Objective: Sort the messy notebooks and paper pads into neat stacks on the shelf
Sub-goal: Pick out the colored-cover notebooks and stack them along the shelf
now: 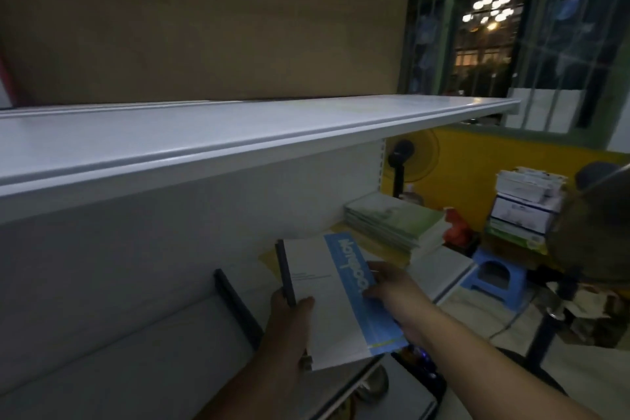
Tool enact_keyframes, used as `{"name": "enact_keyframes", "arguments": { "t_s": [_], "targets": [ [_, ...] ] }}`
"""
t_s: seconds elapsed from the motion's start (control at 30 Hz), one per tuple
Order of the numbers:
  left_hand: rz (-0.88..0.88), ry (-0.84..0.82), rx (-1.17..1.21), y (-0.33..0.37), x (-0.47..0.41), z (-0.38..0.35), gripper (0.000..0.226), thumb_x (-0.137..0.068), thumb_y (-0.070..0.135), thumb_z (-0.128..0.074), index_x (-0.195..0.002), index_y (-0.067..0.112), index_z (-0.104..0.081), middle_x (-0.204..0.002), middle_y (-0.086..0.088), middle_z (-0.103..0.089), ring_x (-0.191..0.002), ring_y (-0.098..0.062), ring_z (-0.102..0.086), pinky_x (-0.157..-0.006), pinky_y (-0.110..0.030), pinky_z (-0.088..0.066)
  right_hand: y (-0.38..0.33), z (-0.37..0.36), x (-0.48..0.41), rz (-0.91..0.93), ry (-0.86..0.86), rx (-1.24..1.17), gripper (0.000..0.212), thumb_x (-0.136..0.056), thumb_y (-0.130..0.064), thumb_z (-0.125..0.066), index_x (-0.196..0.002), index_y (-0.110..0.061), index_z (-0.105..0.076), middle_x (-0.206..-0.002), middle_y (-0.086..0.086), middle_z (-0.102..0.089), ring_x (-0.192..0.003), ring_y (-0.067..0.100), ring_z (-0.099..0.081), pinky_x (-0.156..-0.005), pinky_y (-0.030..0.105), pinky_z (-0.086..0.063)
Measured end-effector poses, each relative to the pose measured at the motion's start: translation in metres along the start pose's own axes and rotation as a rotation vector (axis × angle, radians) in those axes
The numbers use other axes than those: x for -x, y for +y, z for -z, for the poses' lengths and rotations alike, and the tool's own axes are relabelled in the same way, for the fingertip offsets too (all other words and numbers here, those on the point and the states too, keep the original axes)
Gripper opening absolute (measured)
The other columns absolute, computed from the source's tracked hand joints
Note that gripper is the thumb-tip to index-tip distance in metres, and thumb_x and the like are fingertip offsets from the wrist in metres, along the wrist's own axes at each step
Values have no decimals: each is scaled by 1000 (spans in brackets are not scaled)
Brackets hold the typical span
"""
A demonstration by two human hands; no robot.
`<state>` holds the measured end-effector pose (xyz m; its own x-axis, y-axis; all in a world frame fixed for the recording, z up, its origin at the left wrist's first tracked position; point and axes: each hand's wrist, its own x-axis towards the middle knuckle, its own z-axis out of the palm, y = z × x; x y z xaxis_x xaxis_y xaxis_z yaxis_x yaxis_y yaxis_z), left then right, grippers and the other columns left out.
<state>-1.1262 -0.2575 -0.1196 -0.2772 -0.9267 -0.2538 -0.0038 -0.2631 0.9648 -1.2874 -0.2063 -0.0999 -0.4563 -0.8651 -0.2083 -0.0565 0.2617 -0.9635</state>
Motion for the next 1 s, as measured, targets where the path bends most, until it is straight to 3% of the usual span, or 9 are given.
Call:
{"name": "enact_keyframes", "arguments": {
  "t_s": [0.1,0.23,0.3,0.4,0.5,0.57,0.63,0.73,1.0],
  "targets": [
    [20,-4,12,9,-18,-30,39,-91,6,-54,-129,9,-47,-115,-17,-58,-97,-32,-58,-83,-37,-49,-12,29,-38,16,-58,165,45,-90,3,-53,-132,-13,-47,-123,7,-57,-100,25,-55,-87,40,-45],
    [77,26,-2,15,-54,-72,66,-75,17,-66,-136,6,-45,-125,-17,-55,-111,-38,-55,-100,-51,-44,-19,61,-87,86,-92,456,49,-93,-8,-54,-140,-15,-41,-138,3,-47,-119,27,-50,-98,44,-44],
    [113,60,3,22,-64,-89,81,-70,20,-68,-142,4,-36,-134,-17,-49,-116,-37,-52,-102,-45,-42,-21,68,-107,159,-126,512,46,-93,-4,-51,-138,-13,-44,-133,5,-51,-115,27,-52,-91,42,-46],
    [158,120,-25,27,-77,-108,71,-92,13,-58,-149,3,-18,-142,-17,-38,-120,-34,-46,-89,-32,-38,-18,69,-131,235,-149,640,48,-94,-3,-46,-141,-9,-39,-138,12,-48,-117,29,-51,-92,40,-47],
    [242,165,-24,29,-92,-120,65,-95,15,-55,-148,2,-21,-153,-16,-25,-135,-32,-34,-87,-33,-34,-7,65,-149,226,-160,809,15,-93,-10,-45,-106,-7,-53,-90,5,-52,-75,14,-46,-68,26,-36],
    [259,205,-34,26,-100,-123,59,-96,14,-53,-146,-1,-26,-153,-16,-24,-135,-32,-35,-90,-34,-35,-3,58,-151,199,-153,893,8,-94,-20,-46,-92,-13,-48,-76,-3,-43,-69,14,-45,-63,24,-37],
    [277,224,-20,22,-104,-125,61,-94,13,-55,-146,-1,-28,-153,-17,-25,-134,-34,-36,-102,-37,-38,1,51,-154,183,-158,887,30,-92,-31,-47,-114,-11,-52,-101,4,-57,-87,20,-55,-70,28,-46],
    [290,245,23,16,-110,-123,58,-86,14,-62,-139,-1,-42,-144,-20,-40,-125,-37,-47,-104,-46,-41,4,41,-156,156,-128,964,58,-88,-42,-46,-139,-18,-37,-139,11,-42,-126,32,-41,-103,43,-39],
    [284,243,21,16,-114,-123,53,-95,13,-53,-143,-2,-34,-147,-19,-34,-128,-33,-43,-105,-42,-37,1,39,-167,135,-161,842,72,-79,-49,-58,-141,-19,-34,-140,11,-39,-125,33,-44,-99,41,-44]
  ]
}}
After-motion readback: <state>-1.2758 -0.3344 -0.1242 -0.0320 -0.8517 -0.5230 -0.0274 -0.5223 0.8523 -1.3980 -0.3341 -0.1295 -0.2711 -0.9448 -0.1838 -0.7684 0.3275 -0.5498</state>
